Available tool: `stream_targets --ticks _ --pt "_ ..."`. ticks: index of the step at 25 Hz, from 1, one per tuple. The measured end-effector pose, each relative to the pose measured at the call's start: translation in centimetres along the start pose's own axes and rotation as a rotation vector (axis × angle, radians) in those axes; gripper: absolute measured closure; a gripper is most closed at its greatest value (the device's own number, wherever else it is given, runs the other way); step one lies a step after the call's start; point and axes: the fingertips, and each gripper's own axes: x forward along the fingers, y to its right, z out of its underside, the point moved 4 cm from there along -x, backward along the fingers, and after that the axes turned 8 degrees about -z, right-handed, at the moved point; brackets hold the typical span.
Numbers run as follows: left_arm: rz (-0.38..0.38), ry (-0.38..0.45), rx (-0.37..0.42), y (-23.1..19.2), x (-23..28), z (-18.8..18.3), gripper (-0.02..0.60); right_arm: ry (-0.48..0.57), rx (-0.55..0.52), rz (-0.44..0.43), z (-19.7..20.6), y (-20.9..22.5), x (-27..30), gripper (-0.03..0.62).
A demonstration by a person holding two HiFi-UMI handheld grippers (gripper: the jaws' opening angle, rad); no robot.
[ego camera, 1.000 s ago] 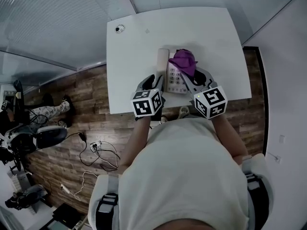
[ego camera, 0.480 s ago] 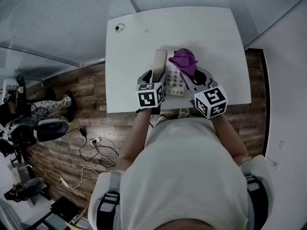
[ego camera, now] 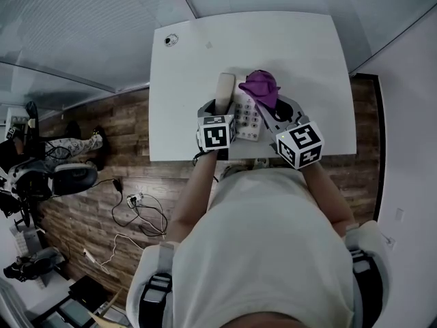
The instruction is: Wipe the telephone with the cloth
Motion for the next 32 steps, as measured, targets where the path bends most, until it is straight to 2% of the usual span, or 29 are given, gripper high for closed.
stream_targets --ticks 7,14,19,22,32 --pt "-0.008 0.013 -0.003 0.0 0.3 -0.2 0.357 -0.002 -0.001 -0.007 0.2 0.8 -0.3 0.499" --pt "0.015 0.013 -0.045 -0.2 0.1 -0.8 0.357 0.004 -0.006 -0.012 -0.6 1.5 -0.1 0.499" --pt "0.069 0.026 -0.123 -0.1 -0.5 -0.9 0.358 -0.001 -0.013 -0.019 -0.4 1.5 0.0 0.499" --pt "0.107 0.034 -0.195 0.2 -1.5 -0.9 0.357 -0.006 -0.016 -0.019 -0.3 1.4 -0.2 0.499" --pt "0.286 0.107 -0.427 0.7 -3.8 -1.8 0.358 0.006 -0.05 -0.008 -1.6 2.2 0.5 0.499"
